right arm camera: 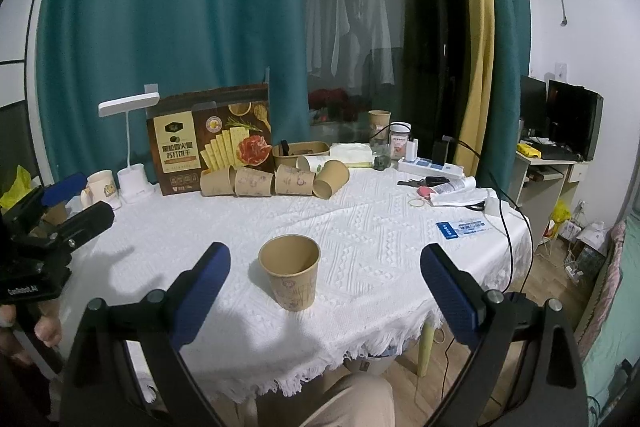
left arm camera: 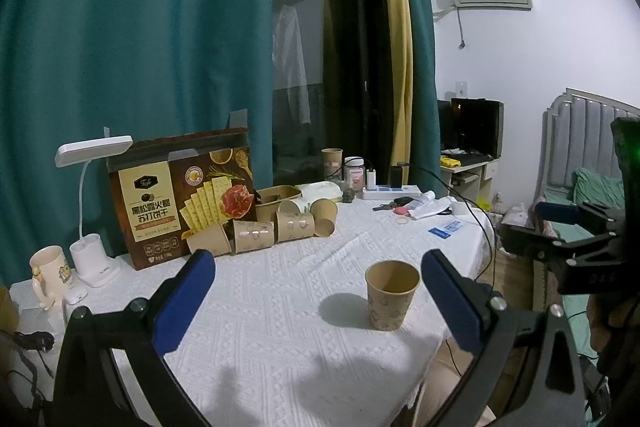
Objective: Flip cup upright
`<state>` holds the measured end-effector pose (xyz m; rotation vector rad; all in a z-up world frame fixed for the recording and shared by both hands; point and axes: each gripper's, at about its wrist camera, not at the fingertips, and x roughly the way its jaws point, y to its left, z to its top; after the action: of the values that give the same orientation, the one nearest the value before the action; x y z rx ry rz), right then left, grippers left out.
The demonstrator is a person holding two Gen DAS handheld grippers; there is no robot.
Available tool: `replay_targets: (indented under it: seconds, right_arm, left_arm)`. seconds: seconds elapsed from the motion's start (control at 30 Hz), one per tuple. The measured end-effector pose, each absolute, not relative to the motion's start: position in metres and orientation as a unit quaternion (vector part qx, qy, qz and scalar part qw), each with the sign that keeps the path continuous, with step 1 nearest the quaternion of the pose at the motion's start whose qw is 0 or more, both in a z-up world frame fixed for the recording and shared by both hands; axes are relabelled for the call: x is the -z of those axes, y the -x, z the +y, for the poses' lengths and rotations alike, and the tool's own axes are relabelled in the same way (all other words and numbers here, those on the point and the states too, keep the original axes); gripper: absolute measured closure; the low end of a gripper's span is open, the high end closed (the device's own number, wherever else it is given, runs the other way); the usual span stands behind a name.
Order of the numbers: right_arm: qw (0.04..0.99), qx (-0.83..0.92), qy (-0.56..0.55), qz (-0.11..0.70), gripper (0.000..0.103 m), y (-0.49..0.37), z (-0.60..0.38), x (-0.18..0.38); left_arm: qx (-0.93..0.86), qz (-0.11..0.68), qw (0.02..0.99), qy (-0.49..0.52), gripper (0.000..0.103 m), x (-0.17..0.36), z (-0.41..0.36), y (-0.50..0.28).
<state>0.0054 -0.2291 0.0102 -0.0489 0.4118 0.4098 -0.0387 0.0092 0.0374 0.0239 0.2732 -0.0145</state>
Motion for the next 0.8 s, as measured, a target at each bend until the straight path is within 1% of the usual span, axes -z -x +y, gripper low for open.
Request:
replay_targets:
  seconds: [0.8]
  right_arm:
    - [0.957,-0.2,0.021,0.208,0.008,-0.0053,-0.2332,-0.007]
  left_arm:
    - [0.011,0.136,0.991,-0.015,0.0,-0.0376,0.0062,0.0381]
